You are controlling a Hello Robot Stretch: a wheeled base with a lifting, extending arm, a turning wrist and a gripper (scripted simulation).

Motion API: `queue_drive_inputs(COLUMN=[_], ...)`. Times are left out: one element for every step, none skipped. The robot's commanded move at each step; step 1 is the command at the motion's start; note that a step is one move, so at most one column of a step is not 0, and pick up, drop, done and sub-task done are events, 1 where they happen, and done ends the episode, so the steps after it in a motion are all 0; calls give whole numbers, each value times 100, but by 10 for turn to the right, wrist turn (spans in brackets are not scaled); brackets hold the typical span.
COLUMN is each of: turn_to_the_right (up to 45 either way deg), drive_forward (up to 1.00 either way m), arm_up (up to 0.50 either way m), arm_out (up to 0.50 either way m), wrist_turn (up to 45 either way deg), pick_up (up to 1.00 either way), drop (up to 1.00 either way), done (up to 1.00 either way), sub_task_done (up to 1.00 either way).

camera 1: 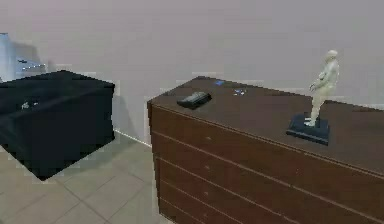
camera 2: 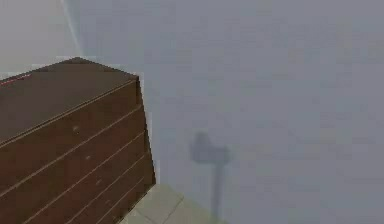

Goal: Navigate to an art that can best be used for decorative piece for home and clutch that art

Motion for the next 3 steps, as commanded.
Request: queue_drive_inputs(turn_to_the_right=[-450,-120,450], drive_forward=[0,0,0], arm_up=[0,0,0], arm_out=[0,0,0], wrist_turn=[0,0,0], pick_up=[0,0,0], drop=[0,0,0], done=[0,0,0], sub_task_done=[0,0,0])
